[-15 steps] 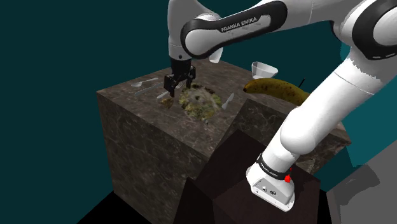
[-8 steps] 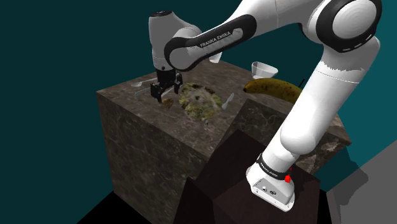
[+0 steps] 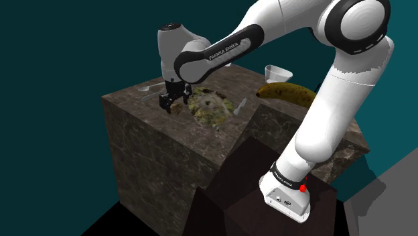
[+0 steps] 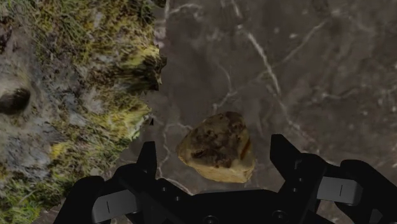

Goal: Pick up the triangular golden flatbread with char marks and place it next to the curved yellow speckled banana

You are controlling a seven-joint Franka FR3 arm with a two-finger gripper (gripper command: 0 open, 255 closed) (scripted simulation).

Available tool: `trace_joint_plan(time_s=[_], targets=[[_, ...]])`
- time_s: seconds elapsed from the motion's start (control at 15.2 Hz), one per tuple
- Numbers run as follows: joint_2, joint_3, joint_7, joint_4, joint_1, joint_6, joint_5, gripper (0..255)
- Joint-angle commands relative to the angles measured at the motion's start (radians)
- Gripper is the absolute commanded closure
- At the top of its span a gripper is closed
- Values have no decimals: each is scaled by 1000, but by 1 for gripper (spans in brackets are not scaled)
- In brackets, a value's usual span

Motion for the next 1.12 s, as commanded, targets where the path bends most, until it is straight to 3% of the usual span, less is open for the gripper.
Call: trace_joint_plan(time_s=[0.0, 0.26, 0.33, 1.06], targets=[[1, 0, 1, 0, 0, 2, -1, 0], [1, 0, 1, 0, 0, 2, -1, 0], [1, 0, 1, 0, 0, 2, -1, 255], [-14, 1, -11, 10, -1, -21, 10, 255]])
